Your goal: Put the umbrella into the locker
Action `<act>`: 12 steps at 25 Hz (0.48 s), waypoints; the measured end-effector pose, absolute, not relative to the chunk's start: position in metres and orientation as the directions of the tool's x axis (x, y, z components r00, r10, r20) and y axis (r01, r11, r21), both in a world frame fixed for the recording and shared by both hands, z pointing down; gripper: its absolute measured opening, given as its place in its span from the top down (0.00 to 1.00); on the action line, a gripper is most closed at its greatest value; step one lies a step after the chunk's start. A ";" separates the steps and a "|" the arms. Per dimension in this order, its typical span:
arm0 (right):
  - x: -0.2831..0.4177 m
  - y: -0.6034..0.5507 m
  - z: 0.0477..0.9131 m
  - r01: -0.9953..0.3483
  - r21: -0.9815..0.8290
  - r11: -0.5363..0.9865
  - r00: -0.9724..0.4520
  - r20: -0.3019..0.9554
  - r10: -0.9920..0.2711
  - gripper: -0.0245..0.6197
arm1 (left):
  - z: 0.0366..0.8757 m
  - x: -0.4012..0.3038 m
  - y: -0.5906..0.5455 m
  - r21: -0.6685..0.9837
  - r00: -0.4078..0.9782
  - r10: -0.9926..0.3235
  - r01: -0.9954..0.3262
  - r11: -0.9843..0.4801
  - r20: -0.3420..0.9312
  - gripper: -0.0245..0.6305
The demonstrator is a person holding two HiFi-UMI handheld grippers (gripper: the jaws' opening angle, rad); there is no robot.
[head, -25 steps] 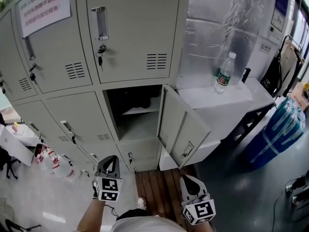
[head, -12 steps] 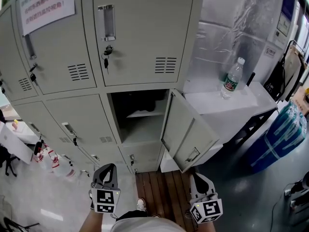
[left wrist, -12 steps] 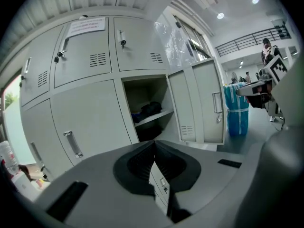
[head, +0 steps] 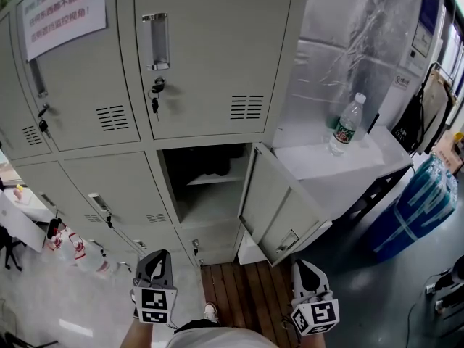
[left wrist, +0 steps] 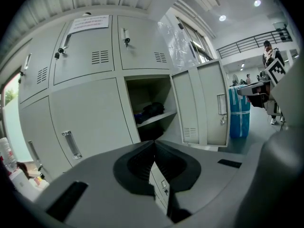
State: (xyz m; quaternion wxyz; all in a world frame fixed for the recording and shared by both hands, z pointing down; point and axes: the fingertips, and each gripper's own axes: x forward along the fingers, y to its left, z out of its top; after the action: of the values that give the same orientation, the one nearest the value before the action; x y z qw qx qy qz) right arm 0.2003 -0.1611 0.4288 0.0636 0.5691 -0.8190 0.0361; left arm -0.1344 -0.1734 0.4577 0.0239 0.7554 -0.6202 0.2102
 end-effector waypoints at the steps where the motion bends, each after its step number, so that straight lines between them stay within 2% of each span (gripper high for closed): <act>1: 0.200 -0.163 0.429 -0.938 0.014 0.348 -0.342 0.145 -0.928 0.94 | 0.460 -0.137 -0.175 -0.219 0.141 -0.925 -0.949 -0.228 0.352 0.93; 12: 0.191 -0.171 0.425 -0.929 0.035 0.369 -0.360 0.154 -0.920 0.94 | 0.460 -0.141 -0.177 -0.202 0.144 -0.927 -0.953 -0.224 0.347 0.93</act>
State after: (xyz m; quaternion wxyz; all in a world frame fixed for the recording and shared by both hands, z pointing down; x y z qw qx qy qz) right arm 0.1908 -0.1714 0.4254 0.0740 0.5609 -0.8241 0.0288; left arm -0.1407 -0.1772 0.4604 0.0329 0.7557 -0.6220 0.2024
